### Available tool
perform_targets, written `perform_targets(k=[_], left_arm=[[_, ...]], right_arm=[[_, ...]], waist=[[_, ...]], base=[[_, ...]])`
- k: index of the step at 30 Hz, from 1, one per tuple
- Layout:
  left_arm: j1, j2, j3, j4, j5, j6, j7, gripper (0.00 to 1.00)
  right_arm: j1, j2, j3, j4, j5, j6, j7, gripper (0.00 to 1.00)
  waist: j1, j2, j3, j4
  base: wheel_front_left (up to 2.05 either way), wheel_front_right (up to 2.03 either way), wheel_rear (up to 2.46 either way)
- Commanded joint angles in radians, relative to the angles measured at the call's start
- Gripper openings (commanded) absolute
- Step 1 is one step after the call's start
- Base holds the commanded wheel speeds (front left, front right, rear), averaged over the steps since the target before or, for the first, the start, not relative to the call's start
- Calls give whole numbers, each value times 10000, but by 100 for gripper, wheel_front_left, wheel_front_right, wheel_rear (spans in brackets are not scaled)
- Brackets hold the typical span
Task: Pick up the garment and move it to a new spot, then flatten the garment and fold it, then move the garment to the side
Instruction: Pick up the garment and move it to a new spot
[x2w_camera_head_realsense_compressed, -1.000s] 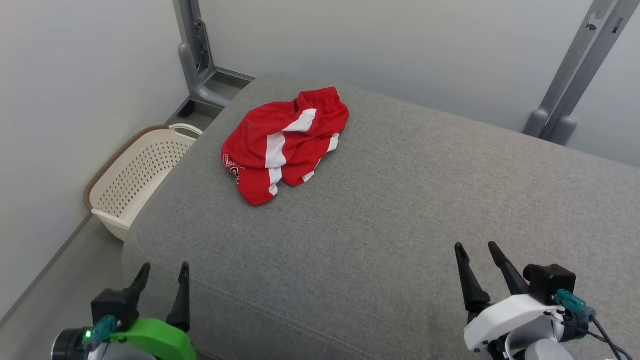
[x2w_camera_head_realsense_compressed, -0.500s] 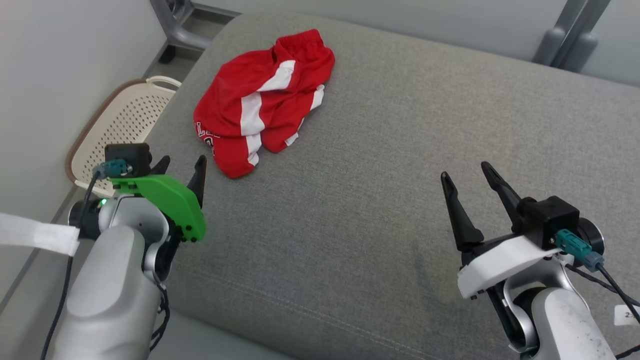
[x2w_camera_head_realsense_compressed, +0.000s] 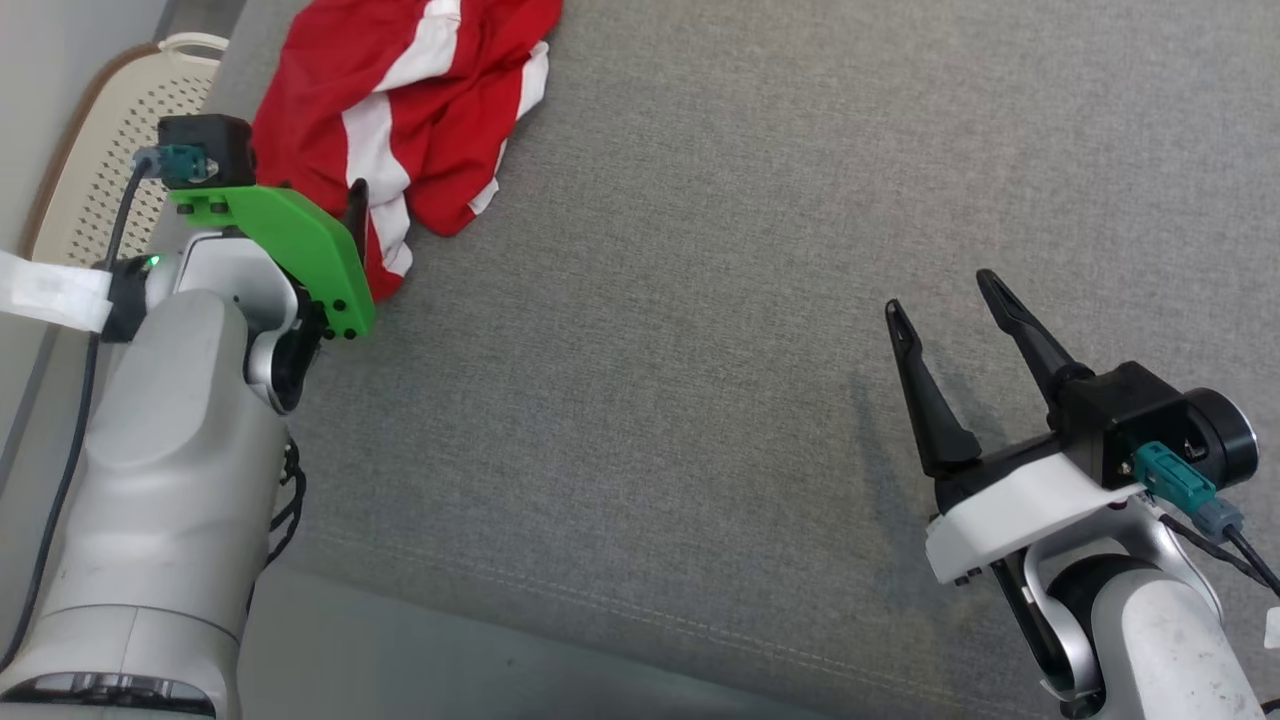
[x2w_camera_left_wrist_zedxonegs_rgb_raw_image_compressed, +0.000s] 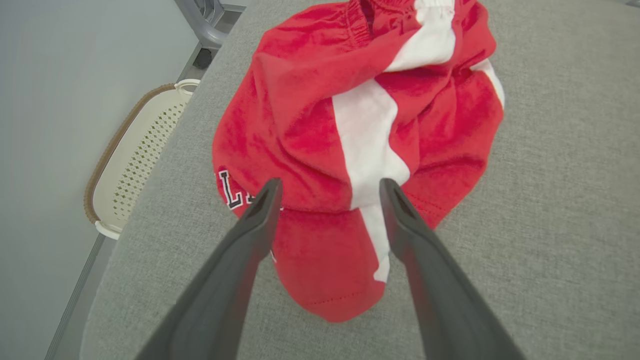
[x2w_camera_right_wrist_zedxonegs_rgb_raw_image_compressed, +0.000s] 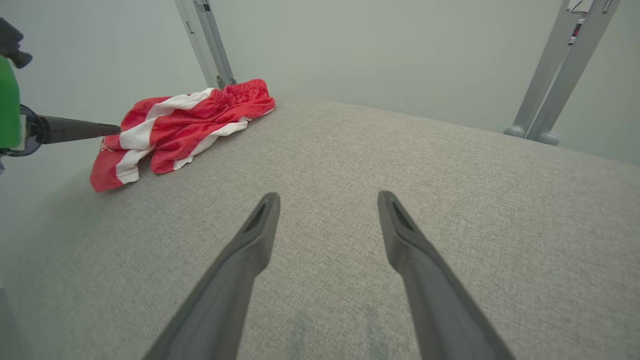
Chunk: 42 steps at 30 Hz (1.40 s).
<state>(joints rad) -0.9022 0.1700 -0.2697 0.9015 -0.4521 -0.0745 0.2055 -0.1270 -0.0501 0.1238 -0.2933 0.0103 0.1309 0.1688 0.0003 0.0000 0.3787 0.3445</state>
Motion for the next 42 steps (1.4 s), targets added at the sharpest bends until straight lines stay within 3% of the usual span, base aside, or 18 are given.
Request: perform_targets(k=[1,10,11,12,13,25,34,42], left_arm=[[-297,34,-32,204,57,109,-50,100],[-935,156,-21,1194,44,322,-354,100],[-989,169,-29,1253,67,326,-454,74],[-1053,185,-67,1270,136,351,-621,5],[-1103,170,-94,1306,162,365,-740,0],[-1730,-189,-393,1015,151,-134,-1730,0],[-2405,-756,-1059,-508,50,-443,-1825,0],[-2461,-1143,-1784,-2511,-973,-538,-1437,0]], right_arm=[[99,-73,8,-119,-43,-4,69,100],[106,-100,-32,-274,92,-4,63,100],[107,-96,-38,-240,107,-4,47,100],[99,-86,-31,-196,117,-4,28,100],[82,-80,-29,-144,131,-4,16,100],[-17,-19,77,811,701,-4,-652,100],[294,-20,-181,1553,1398,-4,-1250,100],[344,-18,-207,2163,2044,-4,-1814,100]], waist=[[-3,0,692,-558],[-3,0,890,-841],[-3,0,889,-850],[-3,0,878,-858],[-3,0,847,-866],[-3,0,-464,-1344],[-3,0,-1519,-2370],[-3,0,-2099,-3605]], base=[[0,0,0],[0,0,0],[0,0,0],[0,0,0],[0,0,0],[0,0,0],[0,0,0],[0,0,0]])
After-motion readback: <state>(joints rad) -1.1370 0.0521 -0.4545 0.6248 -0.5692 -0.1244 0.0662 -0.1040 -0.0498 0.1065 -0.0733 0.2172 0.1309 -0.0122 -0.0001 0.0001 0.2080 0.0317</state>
